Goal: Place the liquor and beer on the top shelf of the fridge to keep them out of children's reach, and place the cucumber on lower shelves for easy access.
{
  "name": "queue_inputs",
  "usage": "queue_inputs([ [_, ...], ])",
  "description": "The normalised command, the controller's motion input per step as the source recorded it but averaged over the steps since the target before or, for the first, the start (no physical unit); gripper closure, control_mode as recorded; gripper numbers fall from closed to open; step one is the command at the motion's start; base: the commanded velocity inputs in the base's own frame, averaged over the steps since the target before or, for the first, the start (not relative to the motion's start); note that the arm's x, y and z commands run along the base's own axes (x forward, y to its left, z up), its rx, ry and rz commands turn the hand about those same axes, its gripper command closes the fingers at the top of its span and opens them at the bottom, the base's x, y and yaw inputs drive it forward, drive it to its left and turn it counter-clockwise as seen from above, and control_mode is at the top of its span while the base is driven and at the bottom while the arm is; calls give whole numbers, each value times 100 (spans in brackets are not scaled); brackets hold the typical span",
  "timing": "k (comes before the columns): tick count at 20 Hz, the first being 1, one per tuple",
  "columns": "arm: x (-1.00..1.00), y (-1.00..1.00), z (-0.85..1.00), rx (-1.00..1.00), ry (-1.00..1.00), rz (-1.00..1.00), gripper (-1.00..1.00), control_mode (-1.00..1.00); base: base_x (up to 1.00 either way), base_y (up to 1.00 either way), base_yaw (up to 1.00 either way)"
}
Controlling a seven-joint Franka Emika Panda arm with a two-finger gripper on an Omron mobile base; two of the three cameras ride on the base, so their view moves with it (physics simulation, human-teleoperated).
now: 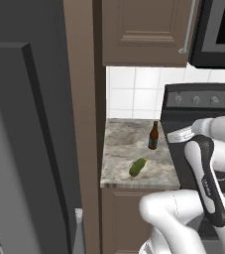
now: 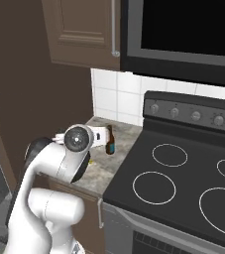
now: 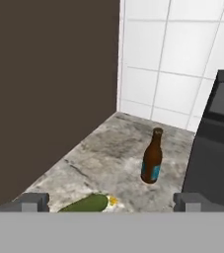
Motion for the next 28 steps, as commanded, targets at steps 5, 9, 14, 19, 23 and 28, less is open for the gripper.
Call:
queue_inputs([
  [5,39,-23,-42,3,-17,5,-100,-100,0,0,0],
  [9,44,-8,-43,1,-11,7,-100,-100,0,0,0],
  [14,44,-15,-17,5,-5,7,-100,-100,0,0,0],
  [19,44,-22,-1,10,-4,9,-100,-100,0,0,0],
  [23,41,-10,-1,8,-2,10,-100,-100,0,0,0],
  [28,41,0,-5,4,-1,9,-100,-100,0,0,0],
])
